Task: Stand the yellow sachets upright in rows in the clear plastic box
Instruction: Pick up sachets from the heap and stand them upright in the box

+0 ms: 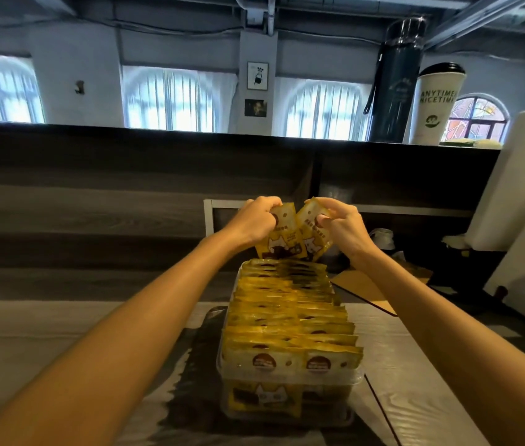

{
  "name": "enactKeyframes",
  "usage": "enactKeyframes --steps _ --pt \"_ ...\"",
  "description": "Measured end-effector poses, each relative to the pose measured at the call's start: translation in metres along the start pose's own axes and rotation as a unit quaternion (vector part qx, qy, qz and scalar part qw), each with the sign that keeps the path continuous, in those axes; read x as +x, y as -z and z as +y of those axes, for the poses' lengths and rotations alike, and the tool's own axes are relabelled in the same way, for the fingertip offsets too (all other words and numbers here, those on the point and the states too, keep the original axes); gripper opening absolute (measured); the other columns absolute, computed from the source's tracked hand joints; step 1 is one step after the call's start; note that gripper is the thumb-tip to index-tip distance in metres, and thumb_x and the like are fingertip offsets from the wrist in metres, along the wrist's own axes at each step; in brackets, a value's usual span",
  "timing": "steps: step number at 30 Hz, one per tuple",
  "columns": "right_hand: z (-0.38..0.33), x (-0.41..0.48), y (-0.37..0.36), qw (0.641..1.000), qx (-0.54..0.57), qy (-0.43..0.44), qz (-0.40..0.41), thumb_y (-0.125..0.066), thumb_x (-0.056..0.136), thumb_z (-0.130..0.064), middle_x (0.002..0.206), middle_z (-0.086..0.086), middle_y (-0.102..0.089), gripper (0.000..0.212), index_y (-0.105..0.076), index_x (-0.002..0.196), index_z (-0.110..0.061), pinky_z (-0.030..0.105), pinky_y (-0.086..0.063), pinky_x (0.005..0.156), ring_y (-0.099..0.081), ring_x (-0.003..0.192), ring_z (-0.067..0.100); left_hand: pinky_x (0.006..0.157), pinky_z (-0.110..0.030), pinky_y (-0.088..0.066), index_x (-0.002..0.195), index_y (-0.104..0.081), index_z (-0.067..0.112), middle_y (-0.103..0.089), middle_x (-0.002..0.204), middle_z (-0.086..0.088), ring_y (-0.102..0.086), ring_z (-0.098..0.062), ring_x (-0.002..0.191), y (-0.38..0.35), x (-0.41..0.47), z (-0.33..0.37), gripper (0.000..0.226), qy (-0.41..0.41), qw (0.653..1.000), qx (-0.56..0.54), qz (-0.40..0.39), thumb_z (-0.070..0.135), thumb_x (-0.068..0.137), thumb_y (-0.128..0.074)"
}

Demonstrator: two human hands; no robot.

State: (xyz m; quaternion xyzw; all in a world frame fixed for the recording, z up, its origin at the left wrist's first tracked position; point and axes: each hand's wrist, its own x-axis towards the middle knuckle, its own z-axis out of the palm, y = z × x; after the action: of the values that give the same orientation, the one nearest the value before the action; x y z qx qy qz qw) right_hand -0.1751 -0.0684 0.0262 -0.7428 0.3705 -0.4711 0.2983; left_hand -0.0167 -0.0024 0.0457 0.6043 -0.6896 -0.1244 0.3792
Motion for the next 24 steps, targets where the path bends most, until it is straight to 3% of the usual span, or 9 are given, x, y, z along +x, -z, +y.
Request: enactKeyframes --steps 6,11,13,16,18,24 --pt "0.008 0.004 -0.004 0.995 -0.085 -0.001 -0.047 -0.046 0.094 -0.005 0.133 0.014 -0.054 0.038 -0.054 0.13 -0.013 0.04 -0.049 0.093 -0.05 0.123 0.029 0.084 -0.046 -0.052 0.089 -0.056 0.014 -0.06 0.103 -0.017 -0.058 -0.03 0.1 -0.011 0.0 -0.011 0.024 0.026 0.998 0.048 -0.039 -0.002 0.091 -0.038" --pt "0.015 -0.001 -0.005 0.989 -0.122 0.004 -0.088 -0.042 0.096 -0.004 0.134 0.014 -0.052 0.038 -0.052 0.132 -0.011 0.035 -0.05 0.088 -0.05 0.123 0.029 0.084 -0.035 -0.045 0.119 -0.055 0.01 -0.055 0.12 -0.015 -0.053 -0.028 0.11 -0.023 -0.001 -0.027 0.031 0.067 0.986 0.107 -0.112 0.001 0.094 -0.038" --pt "0.016 -0.002 -0.004 0.988 -0.13 0.019 -0.079 -0.045 0.095 -0.005 0.128 0.015 -0.054 0.036 -0.049 0.131 -0.008 0.027 -0.051 0.078 -0.053 0.118 0.027 0.086 -0.033 -0.045 0.122 -0.054 0.012 -0.054 0.123 -0.013 -0.052 -0.026 0.112 -0.024 -0.002 -0.031 0.032 0.066 0.985 0.112 -0.114 0.004 0.095 -0.039" --pt "0.016 -0.002 -0.004 0.986 -0.149 0.058 -0.039 -0.057 0.089 -0.007 0.108 0.01 -0.059 0.027 -0.053 0.116 -0.005 0.019 -0.049 0.067 -0.059 0.099 0.02 0.092 -0.032 -0.045 0.125 -0.051 0.013 -0.055 0.122 -0.009 -0.053 -0.023 0.114 -0.023 -0.005 -0.033 0.032 0.018 0.993 0.115 -0.031 0.007 0.094 -0.047" --pt "0.014 -0.001 -0.005 0.984 -0.157 0.083 -0.03 -0.062 0.086 -0.007 0.102 0.01 -0.063 0.019 -0.063 0.104 -0.004 0.018 -0.048 0.067 -0.059 0.092 0.017 0.086 -0.03 -0.049 0.113 -0.057 0.011 -0.061 0.11 -0.009 -0.058 -0.021 0.104 -0.023 -0.008 -0.033 0.023 -0.019 0.994 0.101 0.041 0.006 0.092 -0.051" --pt "0.012 0.001 -0.013 0.979 -0.168 0.112 -0.04 -0.064 0.085 -0.005 0.093 0.014 -0.069 0.012 -0.072 0.092 -0.002 0.029 -0.054 0.08 -0.061 0.085 0.015 0.087 -0.034 -0.051 0.094 -0.069 0.008 -0.065 0.105 -0.012 -0.058 -0.021 0.103 -0.03 -0.01 -0.034 0.021 -0.028 0.99 0.112 0.08 -0.002 0.09 -0.05"
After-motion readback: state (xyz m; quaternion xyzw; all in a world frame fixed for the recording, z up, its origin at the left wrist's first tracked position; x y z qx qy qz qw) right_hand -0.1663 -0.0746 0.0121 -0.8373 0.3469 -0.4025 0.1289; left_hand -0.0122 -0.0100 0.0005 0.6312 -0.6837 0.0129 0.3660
